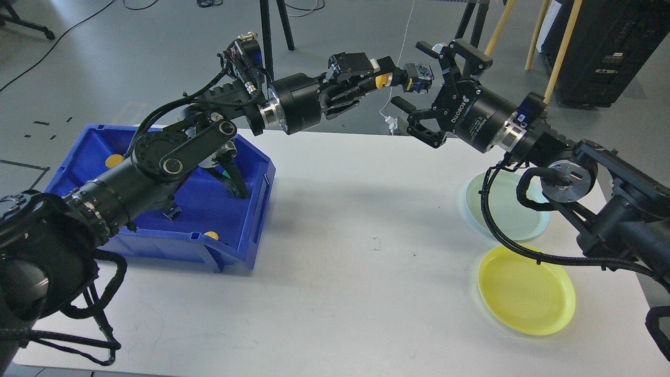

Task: Pass button and place on color plate
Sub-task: 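Carry the button up with the left gripper toward the right gripper, then grasp the button with the right gripper and release the left gripper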

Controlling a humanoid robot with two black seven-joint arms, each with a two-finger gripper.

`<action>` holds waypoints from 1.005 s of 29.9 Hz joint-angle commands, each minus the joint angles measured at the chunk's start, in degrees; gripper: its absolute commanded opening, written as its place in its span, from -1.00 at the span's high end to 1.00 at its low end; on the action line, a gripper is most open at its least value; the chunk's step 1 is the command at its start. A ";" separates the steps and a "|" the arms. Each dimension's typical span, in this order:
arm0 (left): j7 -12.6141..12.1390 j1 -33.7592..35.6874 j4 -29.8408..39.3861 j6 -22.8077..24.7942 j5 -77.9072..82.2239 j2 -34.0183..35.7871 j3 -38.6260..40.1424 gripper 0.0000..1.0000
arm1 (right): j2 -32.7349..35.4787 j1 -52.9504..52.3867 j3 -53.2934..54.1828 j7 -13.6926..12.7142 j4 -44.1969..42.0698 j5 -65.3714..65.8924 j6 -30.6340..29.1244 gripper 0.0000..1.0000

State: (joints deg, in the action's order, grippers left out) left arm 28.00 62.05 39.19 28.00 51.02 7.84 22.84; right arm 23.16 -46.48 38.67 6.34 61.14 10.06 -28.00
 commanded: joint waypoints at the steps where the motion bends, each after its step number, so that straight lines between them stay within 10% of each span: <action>1: 0.00 0.00 0.01 0.00 -0.04 -0.02 0.01 0.75 | -0.04 -0.72 -1.40 -0.01 -0.14 1.53 0.00 0.36; 5: 0.00 0.00 0.01 0.00 -0.04 -0.02 0.01 0.75 | -1.36 -1.15 -1.32 -0.01 -0.41 4.26 0.00 0.97; 17: 0.00 0.00 0.01 0.00 -0.04 -0.02 0.01 0.68 | -1.10 -1.16 -0.17 -0.01 -0.41 4.09 0.00 0.99; 23: 0.00 -0.52 0.01 0.00 -2.32 -0.02 0.72 -0.49 | -0.22 -0.98 0.97 -0.01 -0.23 4.00 0.00 1.00; 30: 0.00 -1.32 0.01 0.00 -3.38 0.86 0.89 -0.73 | 3.38 1.12 3.51 -0.01 0.47 3.74 0.00 1.00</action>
State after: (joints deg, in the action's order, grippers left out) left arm 28.01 60.87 39.19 28.05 47.81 8.17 23.63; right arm 24.99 -46.77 40.97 6.33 61.11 13.91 -27.99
